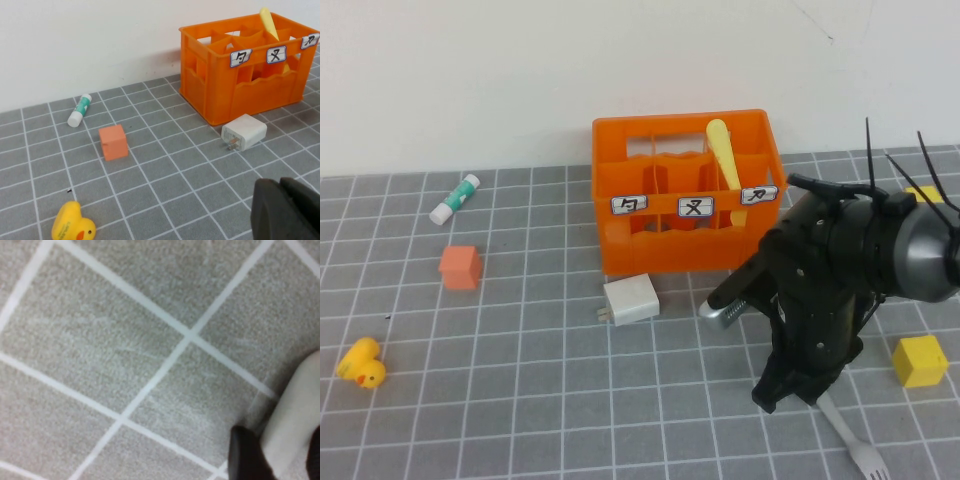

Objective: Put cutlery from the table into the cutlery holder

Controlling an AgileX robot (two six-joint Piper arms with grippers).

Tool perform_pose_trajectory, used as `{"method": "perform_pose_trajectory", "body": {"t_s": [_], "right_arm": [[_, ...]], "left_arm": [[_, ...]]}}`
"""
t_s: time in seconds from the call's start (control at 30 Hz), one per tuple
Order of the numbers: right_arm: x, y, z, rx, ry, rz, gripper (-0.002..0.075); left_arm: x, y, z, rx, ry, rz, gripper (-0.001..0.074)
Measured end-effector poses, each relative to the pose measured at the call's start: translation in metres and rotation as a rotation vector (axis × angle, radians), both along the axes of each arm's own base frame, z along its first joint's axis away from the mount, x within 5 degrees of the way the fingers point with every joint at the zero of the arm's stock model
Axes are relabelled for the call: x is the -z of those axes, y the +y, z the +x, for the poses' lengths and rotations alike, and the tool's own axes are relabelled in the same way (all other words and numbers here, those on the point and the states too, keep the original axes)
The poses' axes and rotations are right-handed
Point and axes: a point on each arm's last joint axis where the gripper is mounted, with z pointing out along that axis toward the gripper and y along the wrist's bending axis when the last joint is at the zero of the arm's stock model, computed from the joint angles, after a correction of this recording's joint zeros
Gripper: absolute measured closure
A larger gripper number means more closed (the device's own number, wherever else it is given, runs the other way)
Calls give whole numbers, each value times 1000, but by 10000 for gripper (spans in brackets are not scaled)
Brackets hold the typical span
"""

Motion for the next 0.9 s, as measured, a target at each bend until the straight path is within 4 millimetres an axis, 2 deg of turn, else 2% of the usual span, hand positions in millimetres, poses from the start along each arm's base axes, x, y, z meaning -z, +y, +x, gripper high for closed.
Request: {"method": "perform_pose_trajectory", "body": {"t_s": [0.33, 0.5, 0.63, 0.9], "right_arm": [[1, 9, -2, -146, 51, 127, 459], [1, 11, -1, -155, 47, 147, 472], [1, 13, 0, -151, 33, 167, 536], [1, 15, 0, -149, 24, 180, 536]], "left_arm": [[0, 0, 0, -4, -5, 9, 735], [0, 0, 0, -4, -5, 9, 735], [0, 0, 0, -4, -7, 9, 735], [-1, 1, 1, -6, -18, 15, 735]]}}
